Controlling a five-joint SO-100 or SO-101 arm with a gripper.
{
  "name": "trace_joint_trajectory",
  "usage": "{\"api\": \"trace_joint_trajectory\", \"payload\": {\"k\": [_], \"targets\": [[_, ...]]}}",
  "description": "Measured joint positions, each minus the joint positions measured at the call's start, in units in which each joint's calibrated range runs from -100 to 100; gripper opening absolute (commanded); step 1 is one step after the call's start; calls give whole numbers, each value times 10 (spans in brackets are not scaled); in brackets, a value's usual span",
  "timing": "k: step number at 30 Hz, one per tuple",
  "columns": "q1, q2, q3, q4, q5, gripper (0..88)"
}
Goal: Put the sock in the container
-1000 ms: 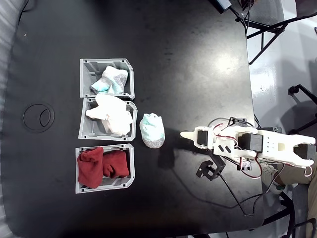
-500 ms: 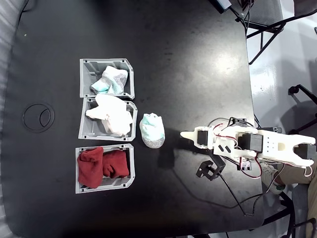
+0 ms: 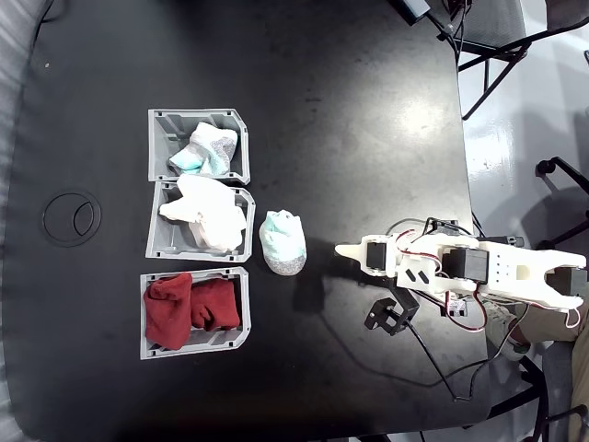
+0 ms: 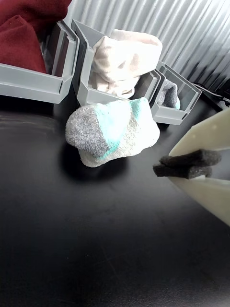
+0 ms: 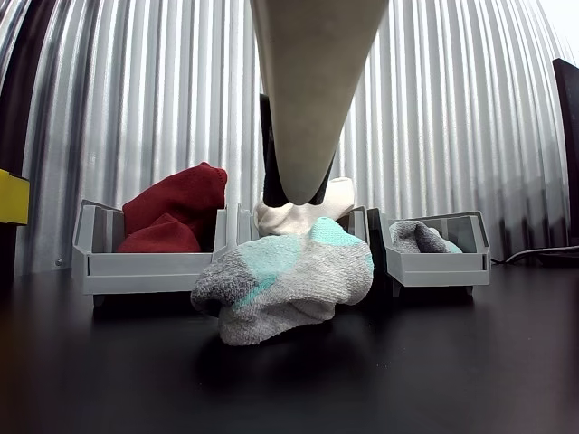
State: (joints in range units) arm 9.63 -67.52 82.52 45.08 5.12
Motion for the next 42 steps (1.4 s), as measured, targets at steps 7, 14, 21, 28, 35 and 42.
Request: {"api": "trace_joint_trajectory", "payload": {"k": [7, 14, 21, 28, 35, 42], "targets": [[0, 0, 0, 0, 0, 13], [0, 3, -66, 45, 0, 13], [0, 11, -191, 112, 0, 13], [1, 138, -287, 119, 0, 13], [0, 350, -459, 171, 0, 13], [32, 532, -585, 176, 0, 18]]}}
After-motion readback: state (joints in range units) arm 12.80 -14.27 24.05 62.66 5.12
